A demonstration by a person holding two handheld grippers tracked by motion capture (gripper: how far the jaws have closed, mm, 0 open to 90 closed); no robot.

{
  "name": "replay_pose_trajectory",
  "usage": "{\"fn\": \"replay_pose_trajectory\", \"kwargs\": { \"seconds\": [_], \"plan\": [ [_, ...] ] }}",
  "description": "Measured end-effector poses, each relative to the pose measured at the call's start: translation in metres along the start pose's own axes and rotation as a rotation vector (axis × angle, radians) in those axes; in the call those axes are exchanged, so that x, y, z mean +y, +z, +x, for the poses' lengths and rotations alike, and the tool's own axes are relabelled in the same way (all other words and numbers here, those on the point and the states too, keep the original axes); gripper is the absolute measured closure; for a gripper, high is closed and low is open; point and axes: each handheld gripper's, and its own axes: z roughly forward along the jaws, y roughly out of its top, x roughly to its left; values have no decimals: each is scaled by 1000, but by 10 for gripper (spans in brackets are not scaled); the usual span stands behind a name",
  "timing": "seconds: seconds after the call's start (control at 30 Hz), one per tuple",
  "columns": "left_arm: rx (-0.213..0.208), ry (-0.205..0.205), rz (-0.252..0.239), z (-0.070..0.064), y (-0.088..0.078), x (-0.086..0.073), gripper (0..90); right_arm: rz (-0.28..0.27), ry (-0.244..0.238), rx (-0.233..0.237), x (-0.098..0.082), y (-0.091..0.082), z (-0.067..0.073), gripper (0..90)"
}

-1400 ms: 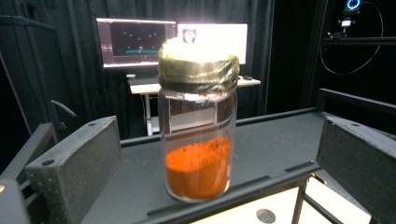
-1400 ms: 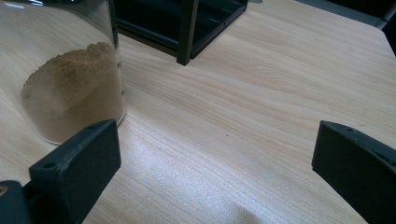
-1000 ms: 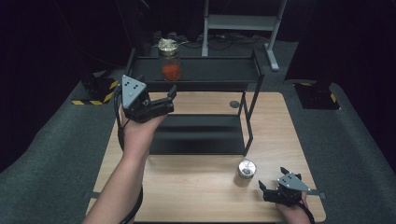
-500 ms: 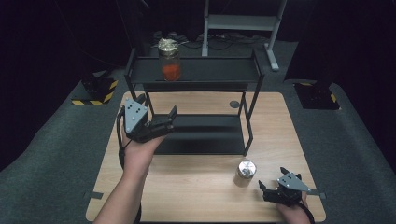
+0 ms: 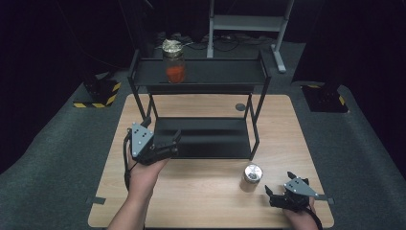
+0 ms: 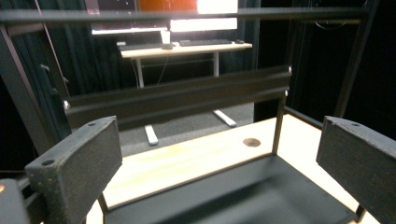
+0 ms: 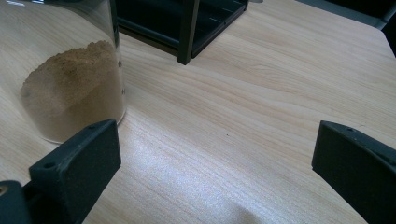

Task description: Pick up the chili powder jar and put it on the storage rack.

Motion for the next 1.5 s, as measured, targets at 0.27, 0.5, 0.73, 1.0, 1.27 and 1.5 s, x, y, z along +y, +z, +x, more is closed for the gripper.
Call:
{"fn": "replay_pose_trajectory", "kwargs": {
  "seconds": [0.27, 0.5, 0.73, 1.0, 1.27, 1.5],
  "plan": [
    [-14, 6, 33, -4, -4, -26, 4, 0, -2, -1, 0, 0, 0, 2],
    [-27, -2, 64, -8, -7, -45, 4, 1, -3, -1, 0, 0, 1, 2],
    [-36, -10, 119, -10, -9, -69, 4, 1, -7, -2, 0, 0, 1, 2],
    [-37, -17, 207, -12, -12, -95, 4, 1, -8, -3, 0, 0, 1, 2],
    [-38, 8, 322, -12, -13, -121, 4, -1, -12, -4, 0, 0, 2, 2],
    [-44, 78, 391, -14, -12, -123, 6, 4, -24, -3, 1, 0, 3, 1]
  ]
}}
